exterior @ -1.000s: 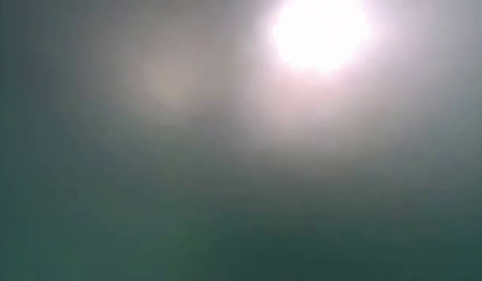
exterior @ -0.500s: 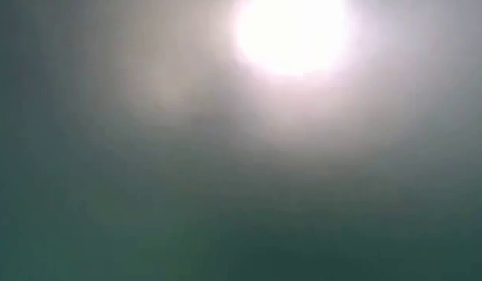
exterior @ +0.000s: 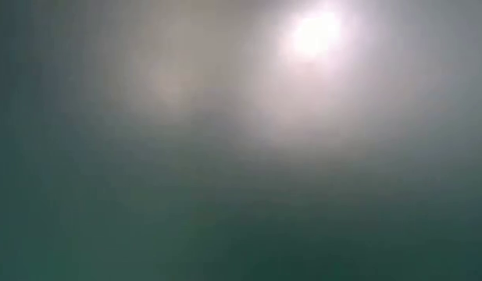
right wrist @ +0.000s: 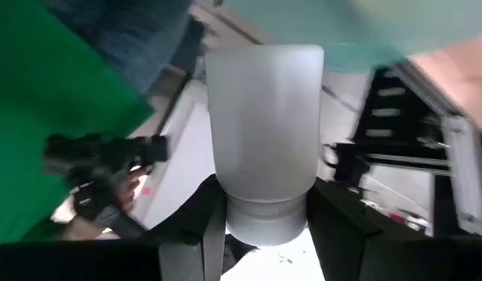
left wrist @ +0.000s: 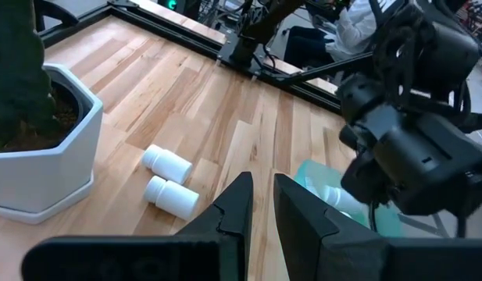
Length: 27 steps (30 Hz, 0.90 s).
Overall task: Pick and place pill bottles into a basket
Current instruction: Put the white pill bottle into the bin
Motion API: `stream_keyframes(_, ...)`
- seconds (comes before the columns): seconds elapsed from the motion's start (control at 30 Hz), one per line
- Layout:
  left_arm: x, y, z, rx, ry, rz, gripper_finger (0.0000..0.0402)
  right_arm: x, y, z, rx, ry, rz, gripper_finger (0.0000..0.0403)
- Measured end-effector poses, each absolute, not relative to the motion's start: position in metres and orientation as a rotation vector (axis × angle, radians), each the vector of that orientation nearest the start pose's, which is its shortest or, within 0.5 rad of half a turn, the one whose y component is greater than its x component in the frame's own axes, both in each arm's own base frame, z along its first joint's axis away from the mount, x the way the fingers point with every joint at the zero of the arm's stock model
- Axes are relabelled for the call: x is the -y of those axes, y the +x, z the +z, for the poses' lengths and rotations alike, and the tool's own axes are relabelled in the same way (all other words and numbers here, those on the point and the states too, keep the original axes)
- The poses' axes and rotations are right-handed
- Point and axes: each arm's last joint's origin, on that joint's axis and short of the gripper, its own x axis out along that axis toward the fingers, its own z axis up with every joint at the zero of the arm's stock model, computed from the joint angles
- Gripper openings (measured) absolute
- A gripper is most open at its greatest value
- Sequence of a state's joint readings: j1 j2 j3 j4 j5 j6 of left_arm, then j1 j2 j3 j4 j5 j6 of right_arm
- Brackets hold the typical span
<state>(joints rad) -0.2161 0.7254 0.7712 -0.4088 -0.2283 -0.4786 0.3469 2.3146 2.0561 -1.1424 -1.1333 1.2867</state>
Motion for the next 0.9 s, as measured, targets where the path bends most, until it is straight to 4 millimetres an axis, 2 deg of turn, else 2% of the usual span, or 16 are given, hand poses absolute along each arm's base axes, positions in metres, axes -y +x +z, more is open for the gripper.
stream_keyframes(0.2,0.027,0.152,0.316,-0.344,-0.393,0.096,0.009,-0.186,0.436,0.199,-2.042,1.49,0.134,0.0138)
stream_keyframes(0.5,0.028,0.152,0.315,-0.355,-0.397,0.068,0.009,-0.178,0.431,0.18,-2.096,1.542,0.002,0.0138)
stream_keyframes(0.9,0.028,0.152,0.315,-0.358,-0.398,0.062,0.009,-0.168,0.435,0.18,-2.083,1.561,-0.005,0.0138)
